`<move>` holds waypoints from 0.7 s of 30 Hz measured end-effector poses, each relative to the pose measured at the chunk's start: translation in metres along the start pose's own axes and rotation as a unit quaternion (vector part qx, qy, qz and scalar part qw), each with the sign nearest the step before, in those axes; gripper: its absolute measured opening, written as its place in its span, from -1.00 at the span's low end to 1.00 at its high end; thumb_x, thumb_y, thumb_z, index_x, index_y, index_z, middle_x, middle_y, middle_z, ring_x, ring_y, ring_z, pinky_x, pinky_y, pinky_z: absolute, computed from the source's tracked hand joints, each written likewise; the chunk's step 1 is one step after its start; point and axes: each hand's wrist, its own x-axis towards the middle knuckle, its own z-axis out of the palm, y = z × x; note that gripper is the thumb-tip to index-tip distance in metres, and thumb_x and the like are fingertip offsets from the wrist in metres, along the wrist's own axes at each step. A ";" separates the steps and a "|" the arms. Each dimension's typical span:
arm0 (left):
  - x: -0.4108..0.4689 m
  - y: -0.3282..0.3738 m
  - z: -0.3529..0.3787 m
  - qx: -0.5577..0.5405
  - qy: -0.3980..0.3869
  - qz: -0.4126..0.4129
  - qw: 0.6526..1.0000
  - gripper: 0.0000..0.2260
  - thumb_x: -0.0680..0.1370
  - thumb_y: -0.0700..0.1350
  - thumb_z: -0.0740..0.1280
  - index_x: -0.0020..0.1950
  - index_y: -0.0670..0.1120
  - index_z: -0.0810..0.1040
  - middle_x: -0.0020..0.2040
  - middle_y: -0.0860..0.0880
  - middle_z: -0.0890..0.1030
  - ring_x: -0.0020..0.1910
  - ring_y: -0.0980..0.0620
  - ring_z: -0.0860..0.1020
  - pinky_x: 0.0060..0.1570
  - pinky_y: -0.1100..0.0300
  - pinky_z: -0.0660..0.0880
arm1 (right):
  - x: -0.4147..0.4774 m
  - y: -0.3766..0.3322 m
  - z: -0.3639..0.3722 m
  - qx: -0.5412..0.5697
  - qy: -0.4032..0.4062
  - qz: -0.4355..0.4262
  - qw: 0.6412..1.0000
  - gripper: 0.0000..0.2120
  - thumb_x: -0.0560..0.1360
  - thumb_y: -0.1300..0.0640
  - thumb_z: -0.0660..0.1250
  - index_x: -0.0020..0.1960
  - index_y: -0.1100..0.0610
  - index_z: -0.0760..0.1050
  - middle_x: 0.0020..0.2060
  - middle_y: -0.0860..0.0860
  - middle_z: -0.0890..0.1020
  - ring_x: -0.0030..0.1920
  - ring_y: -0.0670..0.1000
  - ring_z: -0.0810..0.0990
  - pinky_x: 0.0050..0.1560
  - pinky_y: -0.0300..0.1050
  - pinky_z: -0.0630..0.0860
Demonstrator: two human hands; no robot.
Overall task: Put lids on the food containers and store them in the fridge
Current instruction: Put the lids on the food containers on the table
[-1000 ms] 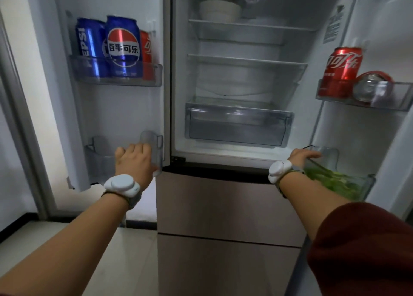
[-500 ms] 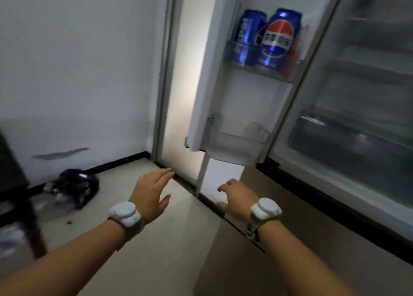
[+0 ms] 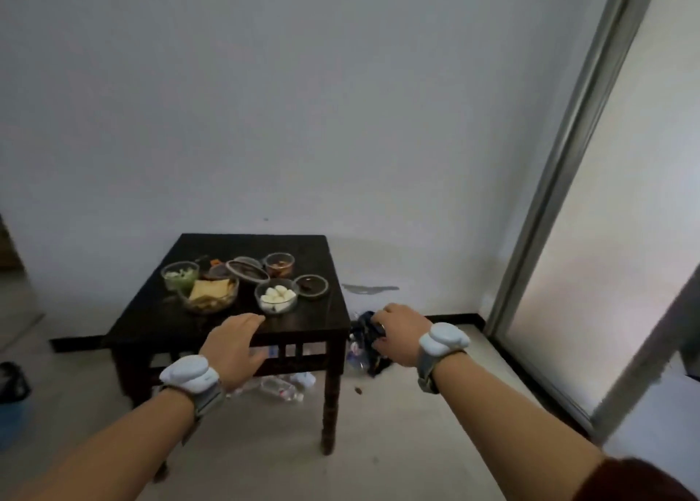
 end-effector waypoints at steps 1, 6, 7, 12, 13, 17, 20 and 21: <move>0.014 -0.028 -0.005 0.006 -0.008 -0.008 1.000 -0.47 0.52 0.06 0.27 0.45 -0.05 0.27 0.44 -0.01 0.35 0.42 0.01 0.30 0.40 0.14 0.26 | 0.037 -0.018 0.001 -0.003 -0.001 -0.019 1.000 -0.67 0.48 -0.01 0.27 0.19 0.10 0.49 0.14 0.11 0.51 0.17 0.18 0.51 0.11 0.05 0.51; 0.076 -0.111 -0.026 0.017 0.009 -0.033 0.999 -0.51 0.51 0.04 0.31 0.40 -0.07 0.35 0.38 -0.06 0.43 0.35 -0.05 0.38 0.31 0.12 0.32 | 0.157 -0.069 -0.013 -0.008 0.016 -0.038 0.999 -0.59 0.49 -0.06 0.29 0.28 0.08 0.47 0.20 0.13 0.51 0.17 0.18 0.54 0.14 0.02 0.51; 0.092 -0.127 -0.029 0.022 0.012 -0.036 0.999 -0.51 0.50 0.04 0.32 0.39 -0.07 0.37 0.36 -0.07 0.45 0.34 -0.05 0.40 0.30 0.11 0.33 | 0.183 -0.077 -0.014 -0.008 0.019 -0.038 0.999 -0.60 0.50 -0.06 0.29 0.28 0.08 0.47 0.20 0.13 0.51 0.16 0.18 0.55 0.13 0.01 0.51; 0.173 -0.176 -0.028 0.019 -0.025 -0.053 0.998 -0.54 0.47 0.04 0.35 0.34 -0.06 0.42 0.31 -0.08 0.49 0.29 -0.07 0.43 0.26 0.06 0.38 | 0.281 -0.093 0.000 -0.011 -0.024 -0.039 0.999 -0.59 0.51 -0.08 0.28 0.30 0.07 0.45 0.21 0.11 0.50 0.17 0.16 0.54 0.10 -0.02 0.49; 0.188 -0.181 -0.021 0.015 -0.037 -0.059 0.997 -0.54 0.47 0.04 0.35 0.34 -0.05 0.41 0.32 -0.06 0.48 0.30 -0.06 0.42 0.27 0.08 0.37 | 0.300 -0.091 0.006 -0.015 -0.031 -0.042 0.999 -0.59 0.51 -0.08 0.29 0.30 0.06 0.45 0.21 0.10 0.50 0.16 0.15 0.55 0.08 -0.04 0.48; 0.253 -0.189 0.020 -0.012 -0.079 -0.066 0.995 -0.56 0.50 0.02 0.32 0.36 -0.04 0.39 0.34 -0.04 0.45 0.32 -0.01 0.41 0.29 0.13 0.34 | 0.372 -0.064 0.037 -0.009 -0.063 -0.027 0.998 -0.61 0.51 -0.06 0.29 0.27 0.09 0.50 0.19 0.12 0.56 0.14 0.15 0.58 0.09 -0.04 0.50; 0.308 -0.192 0.068 -0.024 -0.121 -0.097 0.988 -0.54 0.52 0.02 0.31 0.38 -0.06 0.36 0.37 -0.04 0.43 0.34 -0.01 0.40 0.31 0.16 0.31 | 0.431 -0.033 0.071 -0.009 -0.116 -0.021 0.993 -0.58 0.52 -0.03 0.29 0.32 0.13 0.45 0.24 0.15 0.54 0.22 0.17 0.54 0.17 -0.04 0.47; 0.332 -0.194 0.094 -0.033 -0.133 -0.112 0.984 -0.53 0.52 0.03 0.31 0.39 -0.06 0.35 0.38 -0.05 0.42 0.35 -0.01 0.39 0.32 0.17 0.29 | 0.461 -0.016 0.091 -0.001 -0.128 -0.028 0.991 -0.58 0.53 -0.02 0.28 0.33 0.13 0.44 0.25 0.15 0.54 0.23 0.17 0.53 0.19 -0.03 0.46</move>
